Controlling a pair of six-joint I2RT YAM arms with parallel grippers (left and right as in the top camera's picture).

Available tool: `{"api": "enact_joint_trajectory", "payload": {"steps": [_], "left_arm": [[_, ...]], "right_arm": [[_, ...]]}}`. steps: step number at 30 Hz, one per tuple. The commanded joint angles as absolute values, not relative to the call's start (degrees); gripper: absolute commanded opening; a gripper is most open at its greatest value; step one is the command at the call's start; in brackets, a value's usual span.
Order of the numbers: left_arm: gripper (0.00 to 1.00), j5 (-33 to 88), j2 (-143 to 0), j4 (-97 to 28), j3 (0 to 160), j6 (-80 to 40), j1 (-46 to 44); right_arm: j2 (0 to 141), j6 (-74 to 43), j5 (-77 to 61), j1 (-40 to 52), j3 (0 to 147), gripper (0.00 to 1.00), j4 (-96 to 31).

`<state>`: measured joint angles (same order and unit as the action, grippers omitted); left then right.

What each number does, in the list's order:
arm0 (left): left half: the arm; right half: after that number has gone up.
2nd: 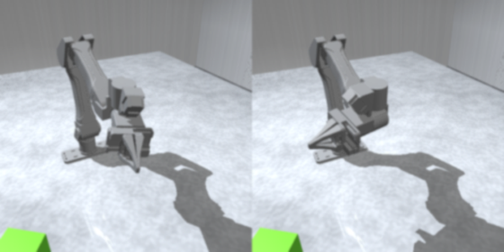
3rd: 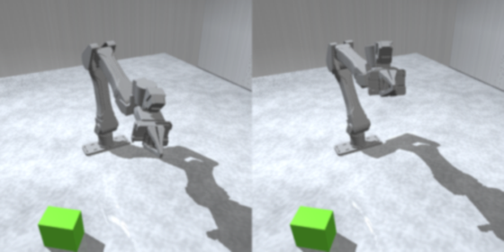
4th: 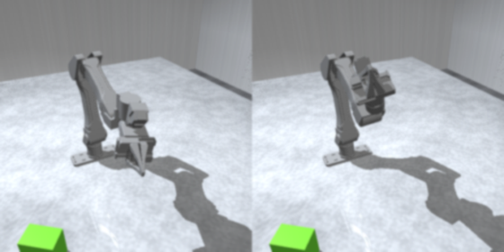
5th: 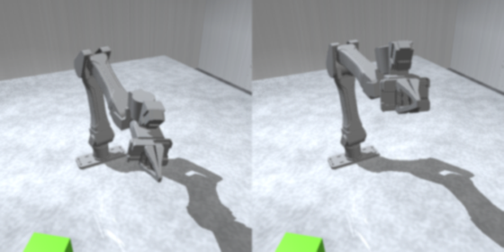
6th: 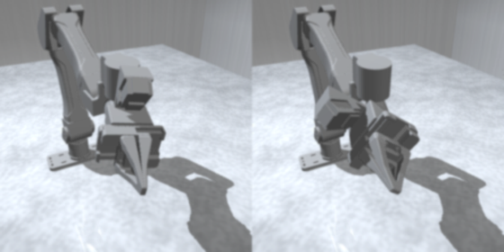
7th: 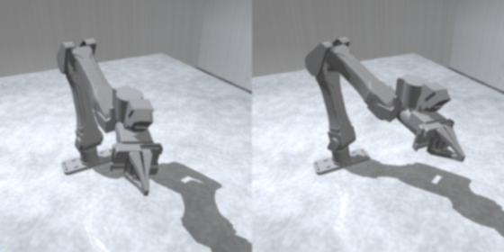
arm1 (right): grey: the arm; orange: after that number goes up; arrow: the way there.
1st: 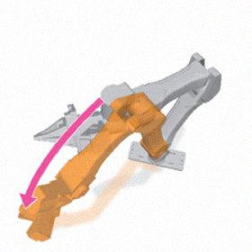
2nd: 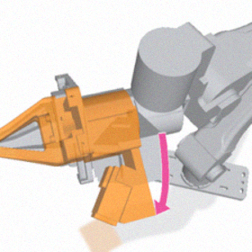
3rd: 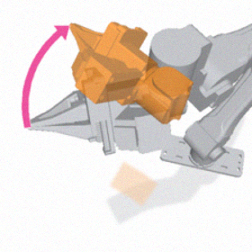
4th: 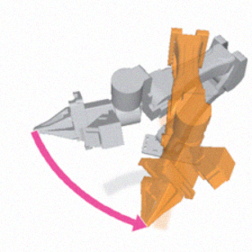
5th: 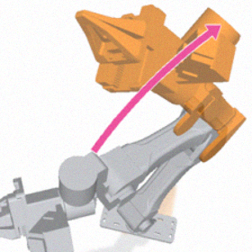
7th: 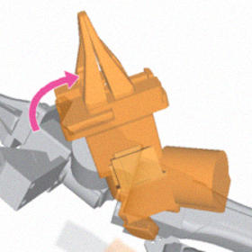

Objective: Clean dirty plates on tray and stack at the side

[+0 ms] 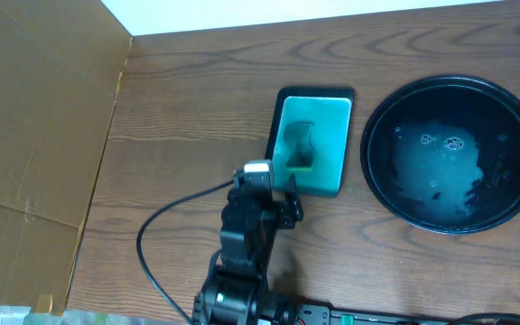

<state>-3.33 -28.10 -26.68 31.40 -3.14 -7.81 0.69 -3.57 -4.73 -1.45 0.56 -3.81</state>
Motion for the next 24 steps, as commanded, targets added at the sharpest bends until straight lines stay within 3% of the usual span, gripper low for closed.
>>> {"api": "enact_joint_trajectory", "payload": {"steps": [1, 14, 24], "left_arm": [[0.80, -2.85, -24.69, -26.59, 28.49, -0.84, -7.62], [0.80, -1.91, -9.87, -16.16, 14.79, 2.96, -6.15], [0.80, -2.11, -7.07, -12.25, 11.11, 1.37, -3.68]], "right_arm": [[0.27, -2.68, -5.19, -0.97, 0.30, 0.99, -3.86], [0.27, -2.68, -5.19, -0.97, 0.30, 0.99, -3.86], [0.27, -2.68, -5.19, -0.97, 0.30, 0.99, -3.86]]}}
